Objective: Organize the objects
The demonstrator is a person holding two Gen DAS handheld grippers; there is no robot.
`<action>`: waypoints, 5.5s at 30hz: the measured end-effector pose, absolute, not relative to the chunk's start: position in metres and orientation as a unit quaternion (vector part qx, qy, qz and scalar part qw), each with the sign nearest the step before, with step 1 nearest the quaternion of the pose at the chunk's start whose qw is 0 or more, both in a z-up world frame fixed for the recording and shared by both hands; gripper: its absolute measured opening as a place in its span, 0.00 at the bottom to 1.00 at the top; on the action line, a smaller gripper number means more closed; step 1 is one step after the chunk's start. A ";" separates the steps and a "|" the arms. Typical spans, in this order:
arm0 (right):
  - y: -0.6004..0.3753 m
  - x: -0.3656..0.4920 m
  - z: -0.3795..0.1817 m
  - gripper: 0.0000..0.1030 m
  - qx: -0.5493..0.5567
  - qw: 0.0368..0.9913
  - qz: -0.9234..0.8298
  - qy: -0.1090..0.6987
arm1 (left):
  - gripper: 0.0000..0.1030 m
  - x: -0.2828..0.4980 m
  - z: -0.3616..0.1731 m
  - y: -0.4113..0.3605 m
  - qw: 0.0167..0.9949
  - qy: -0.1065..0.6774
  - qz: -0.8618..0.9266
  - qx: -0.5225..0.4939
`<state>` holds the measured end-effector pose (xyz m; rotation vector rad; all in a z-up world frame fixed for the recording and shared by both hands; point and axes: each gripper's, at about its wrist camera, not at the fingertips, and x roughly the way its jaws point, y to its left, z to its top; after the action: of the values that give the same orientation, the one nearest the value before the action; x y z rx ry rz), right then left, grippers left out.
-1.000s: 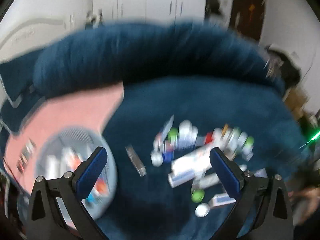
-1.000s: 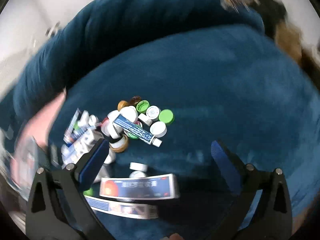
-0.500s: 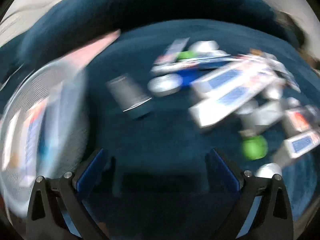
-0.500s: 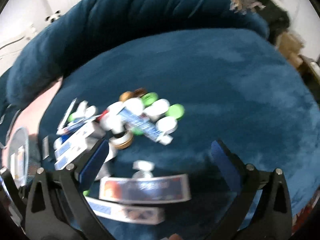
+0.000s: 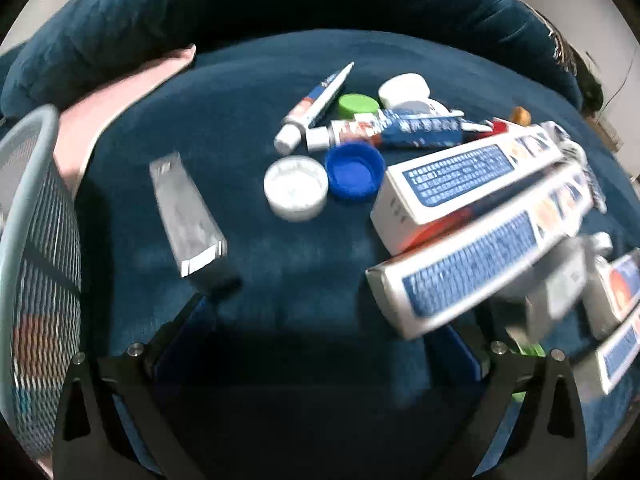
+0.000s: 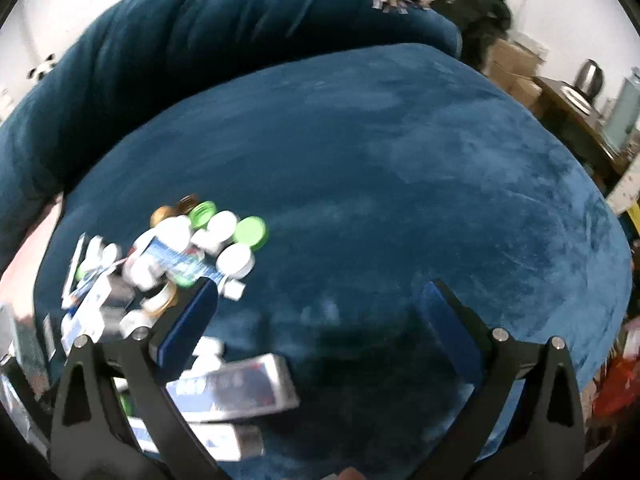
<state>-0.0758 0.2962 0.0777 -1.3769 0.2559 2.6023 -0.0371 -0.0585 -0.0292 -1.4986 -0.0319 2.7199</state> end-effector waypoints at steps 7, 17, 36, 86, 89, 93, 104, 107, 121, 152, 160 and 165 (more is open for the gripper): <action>0.307 -0.085 0.061 1.00 -0.487 0.126 0.855 0.128 | 1.00 -0.024 -0.030 -0.055 0.024 -0.001 0.891 -0.453; 0.309 -0.085 0.062 1.00 -0.481 0.141 0.847 0.177 | 1.00 -0.023 -0.028 -0.052 0.023 0.000 0.891 -0.453; 0.328 -0.077 -0.011 1.00 -0.440 0.335 0.826 0.106 | 1.00 -0.025 -0.030 -0.053 0.023 0.001 0.891 -0.453; 0.324 -0.078 -0.010 1.00 -0.443 0.349 0.818 0.114 | 1.00 -0.023 -0.031 -0.051 0.023 0.001 0.891 -0.453; 0.326 -0.078 -0.011 1.00 -0.443 0.343 0.820 0.119 | 1.00 -0.023 -0.031 -0.051 0.023 0.001 0.891 -0.453; 0.327 -0.078 -0.011 1.00 -0.445 0.342 0.819 0.118 | 1.00 -0.022 -0.031 -0.051 0.024 0.001 0.891 -0.453; 0.328 -0.077 -0.011 1.00 -0.446 0.335 0.821 0.120 | 1.00 -0.023 -0.032 -0.051 0.024 0.001 0.891 -0.453; 0.326 -0.079 -0.012 1.00 -0.449 0.340 0.819 0.110 | 1.00 -0.023 -0.032 -0.051 0.024 0.001 0.891 -0.453; 0.345 -0.053 0.028 1.00 -0.445 0.252 0.843 0.167 | 1.00 -0.023 -0.033 -0.051 0.024 0.001 0.891 -0.453; 0.207 -0.099 0.032 0.71 -0.491 0.002 0.854 0.170 | 0.99 0.003 0.014 -0.051 0.090 0.017 0.889 -0.448; 0.228 -0.085 0.057 0.70 -0.461 -0.027 0.862 0.209 | 0.99 -0.032 0.043 -0.041 0.156 0.153 0.869 -0.444; 0.227 -0.082 0.063 0.71 -0.455 -0.040 0.864 0.209 | 0.92 -0.044 0.025 -0.019 0.210 0.211 0.820 -0.488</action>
<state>-0.0817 0.2269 0.0628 -1.4682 0.6750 2.7876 -0.0443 -0.0185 0.0253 -1.3578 0.5875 2.2804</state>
